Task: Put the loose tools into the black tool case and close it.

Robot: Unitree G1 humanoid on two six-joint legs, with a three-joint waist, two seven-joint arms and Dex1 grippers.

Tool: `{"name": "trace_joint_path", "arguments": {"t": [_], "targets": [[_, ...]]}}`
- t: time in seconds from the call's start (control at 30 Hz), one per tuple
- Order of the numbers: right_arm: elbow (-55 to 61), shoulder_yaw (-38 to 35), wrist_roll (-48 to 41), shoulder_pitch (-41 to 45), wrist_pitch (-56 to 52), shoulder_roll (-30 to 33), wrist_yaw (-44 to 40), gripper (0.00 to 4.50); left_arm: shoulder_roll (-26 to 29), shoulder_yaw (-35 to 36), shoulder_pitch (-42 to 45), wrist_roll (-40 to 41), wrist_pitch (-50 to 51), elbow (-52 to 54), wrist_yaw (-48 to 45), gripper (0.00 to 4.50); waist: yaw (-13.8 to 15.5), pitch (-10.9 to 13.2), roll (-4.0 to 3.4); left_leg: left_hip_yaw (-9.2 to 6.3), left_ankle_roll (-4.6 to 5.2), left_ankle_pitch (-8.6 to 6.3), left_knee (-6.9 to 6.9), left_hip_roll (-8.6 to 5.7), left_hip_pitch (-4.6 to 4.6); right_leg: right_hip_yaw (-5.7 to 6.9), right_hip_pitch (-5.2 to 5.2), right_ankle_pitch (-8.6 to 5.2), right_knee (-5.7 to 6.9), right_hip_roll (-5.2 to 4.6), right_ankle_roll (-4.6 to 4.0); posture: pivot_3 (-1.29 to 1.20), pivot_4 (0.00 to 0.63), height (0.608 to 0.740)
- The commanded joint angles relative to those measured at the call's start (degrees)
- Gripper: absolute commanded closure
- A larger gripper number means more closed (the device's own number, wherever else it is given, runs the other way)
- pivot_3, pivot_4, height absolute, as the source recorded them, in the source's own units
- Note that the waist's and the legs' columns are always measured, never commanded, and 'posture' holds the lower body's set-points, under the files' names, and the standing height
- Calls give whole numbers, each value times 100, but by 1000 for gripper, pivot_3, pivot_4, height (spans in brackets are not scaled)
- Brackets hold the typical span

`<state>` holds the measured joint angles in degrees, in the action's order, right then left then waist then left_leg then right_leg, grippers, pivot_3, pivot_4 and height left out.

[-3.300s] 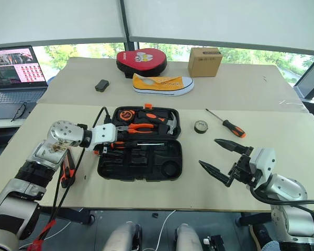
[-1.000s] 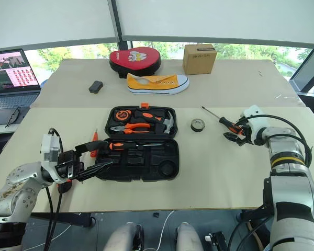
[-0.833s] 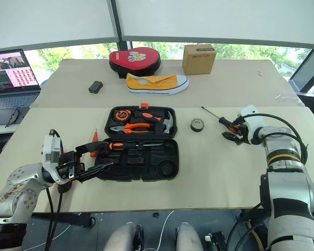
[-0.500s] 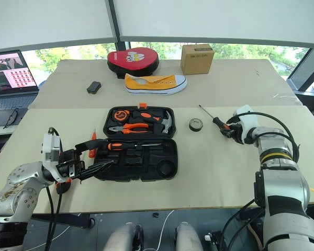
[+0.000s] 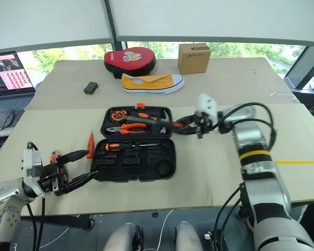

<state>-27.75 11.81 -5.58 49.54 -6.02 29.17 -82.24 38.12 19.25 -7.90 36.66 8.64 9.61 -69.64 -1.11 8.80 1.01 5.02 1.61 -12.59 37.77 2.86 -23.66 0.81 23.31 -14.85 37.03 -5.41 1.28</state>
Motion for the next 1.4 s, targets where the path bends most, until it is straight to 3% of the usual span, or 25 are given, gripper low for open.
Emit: {"name": "trace_joint_path", "arguments": {"t": [0.03, 0.4, 0.83, 0.9, 1.03, 1.2, 1.4], "targets": [[762, 397, 307, -216, -540, 189, 74, 3475, 49, -5, -66, -71, -170, 146, -76, 0, 59, 0, 0, 0, 1, -1, 2, -2, 0, 0, 0, 0, 0, -2, 0, 0, 150, 740], [1121, 748, 591, -405, -1024, 146, 604, 3475, 56, -19, -154, -111, -190, 180, -32, 0, 41, 1, 1, 3, 2, -1, 3, 1, -3, -2, 8, 2, 2, 12, -3, 0, 150, 740], [881, 1004, 664, -133, -1234, -22, 575, 3475, 1, -127, -146, -165, -213, 218, 37, 0, 35, 1, 2, 5, 2, -1, 3, 1, -3, -2, 8, 1, 2, 18, -3, 0, 150, 740], [926, 875, 520, -130, -1092, -141, 681, 2441, -6, -112, -171, -168, -221, 233, 59, 0, 33, 1, 3, 5, 2, -1, 3, 1, -3, -2, 7, 1, 1, 17, -3, 0, 150, 740], [1016, 471, 74, -61, -554, -54, 418, 1199, -24, -85, -244, -155, -221, 288, 103, 0, 31, 2, 4, 5, 2, -1, 2, 2, -3, -2, 8, 1, 1, 20, -3, 0, 150, 740], [959, 49, -511, -172, -332, 29, 79, 1199, -32, -90, -273, -165, -252, 247, 123, 0, 45, 3, 7, 4, 2, -1, 3, 2, -7, 1, 9, 2, 0, 15, -3, 0, 150, 740], [875, 182, -481, -436, -255, -588, 607, 2939, -82, -106, -255, -189, -285, 208, 208, 0, -1, 3, 7, 4, 2, -1, 2, 6, -5, -2, 11, 2, 2, 23, -4, 0, 150, 740]]}}
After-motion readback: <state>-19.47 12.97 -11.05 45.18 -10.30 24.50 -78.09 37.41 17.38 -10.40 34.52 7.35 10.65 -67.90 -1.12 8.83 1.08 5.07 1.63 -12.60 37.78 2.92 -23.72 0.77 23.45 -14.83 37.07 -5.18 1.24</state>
